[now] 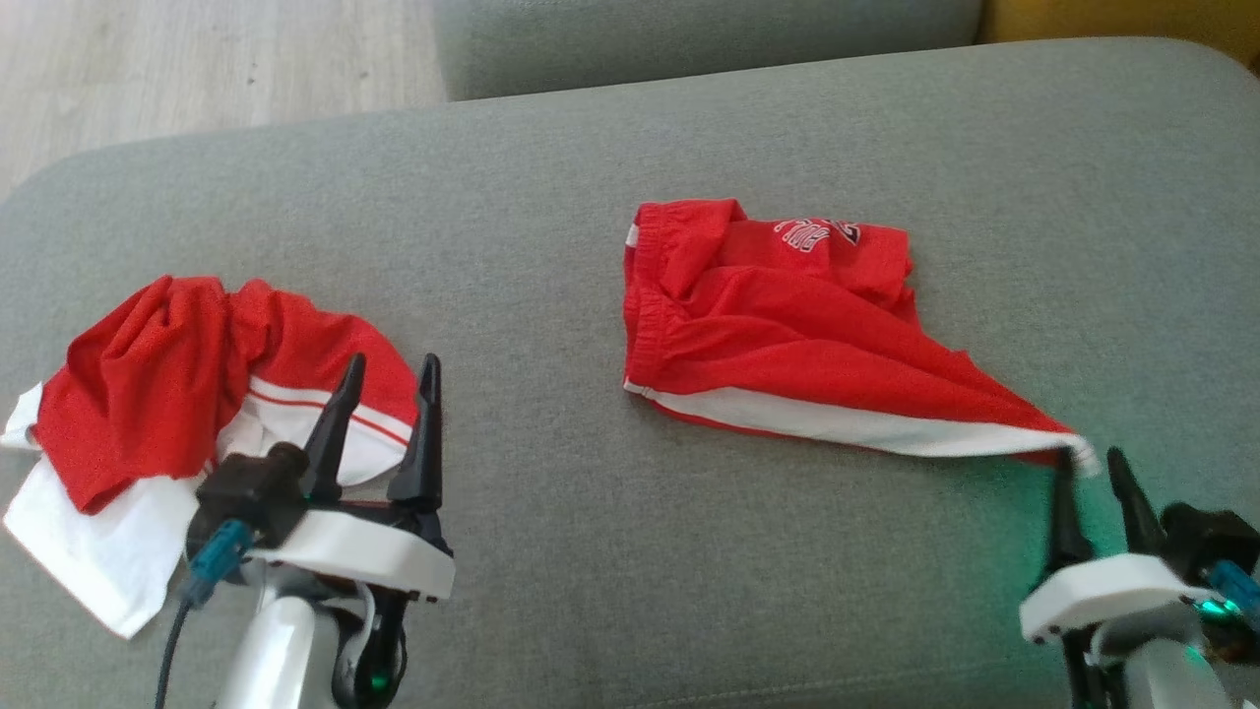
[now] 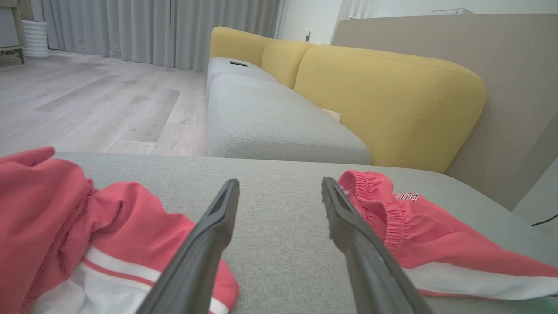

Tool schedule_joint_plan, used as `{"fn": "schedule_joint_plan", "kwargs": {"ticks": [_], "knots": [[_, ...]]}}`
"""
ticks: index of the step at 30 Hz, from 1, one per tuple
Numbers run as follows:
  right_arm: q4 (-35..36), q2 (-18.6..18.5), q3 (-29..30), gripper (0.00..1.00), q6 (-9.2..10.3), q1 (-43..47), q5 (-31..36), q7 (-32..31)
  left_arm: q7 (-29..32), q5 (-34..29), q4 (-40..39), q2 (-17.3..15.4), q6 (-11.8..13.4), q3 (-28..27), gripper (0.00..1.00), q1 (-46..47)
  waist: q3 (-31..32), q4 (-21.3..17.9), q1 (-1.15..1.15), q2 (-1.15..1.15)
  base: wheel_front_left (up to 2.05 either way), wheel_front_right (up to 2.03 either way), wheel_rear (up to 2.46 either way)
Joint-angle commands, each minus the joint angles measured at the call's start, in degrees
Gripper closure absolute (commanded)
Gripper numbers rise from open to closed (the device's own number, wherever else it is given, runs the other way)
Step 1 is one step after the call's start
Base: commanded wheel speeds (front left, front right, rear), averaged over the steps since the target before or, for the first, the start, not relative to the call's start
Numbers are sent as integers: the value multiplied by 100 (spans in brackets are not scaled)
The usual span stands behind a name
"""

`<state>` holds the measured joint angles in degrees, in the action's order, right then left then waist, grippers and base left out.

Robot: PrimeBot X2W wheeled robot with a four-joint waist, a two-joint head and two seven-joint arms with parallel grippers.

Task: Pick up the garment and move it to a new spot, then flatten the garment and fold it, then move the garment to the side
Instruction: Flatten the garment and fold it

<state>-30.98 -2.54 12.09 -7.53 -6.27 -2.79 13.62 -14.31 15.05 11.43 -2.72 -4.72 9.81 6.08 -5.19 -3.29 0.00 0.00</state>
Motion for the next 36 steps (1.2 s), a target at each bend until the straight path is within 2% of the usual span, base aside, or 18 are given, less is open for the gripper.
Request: {"fn": "schedule_joint_plan", "kwargs": {"ticks": [1, 10, 17, 28, 36], "knots": [[297, -33, -289, 0, 4, -101, -168, 74, -69, 11, -157, -16, -6, -143, 0, 158, 10, -35, 0, 0, 0, 0, 0], [1500, -33, -1135, 0, 4, 186, -1062, 135, -69, 70, -151, -16, -27, -69, 0, 211, 27, -203, 0, 0, 0, 0, 0], [2342, -33, -1397, 0, 4, 451, -1337, 137, -69, 94, -154, -16, -51, 11, 0, 258, -22, -280, 0, 0, 0, 0, 0], [2470, -33, -1366, 0, 4, 422, -1473, 137, -69, 63, 104, -16, -204, 494, 0, 534, -286, -368, 0, 0, 0, 0, 0], [2350, -33, -1235, 0, 4, 218, -1480, 138, -69, -48, 1104, -94, -272, 1295, 0, 1148, -635, -492, 0, 0, 0, 0, 0]]}}
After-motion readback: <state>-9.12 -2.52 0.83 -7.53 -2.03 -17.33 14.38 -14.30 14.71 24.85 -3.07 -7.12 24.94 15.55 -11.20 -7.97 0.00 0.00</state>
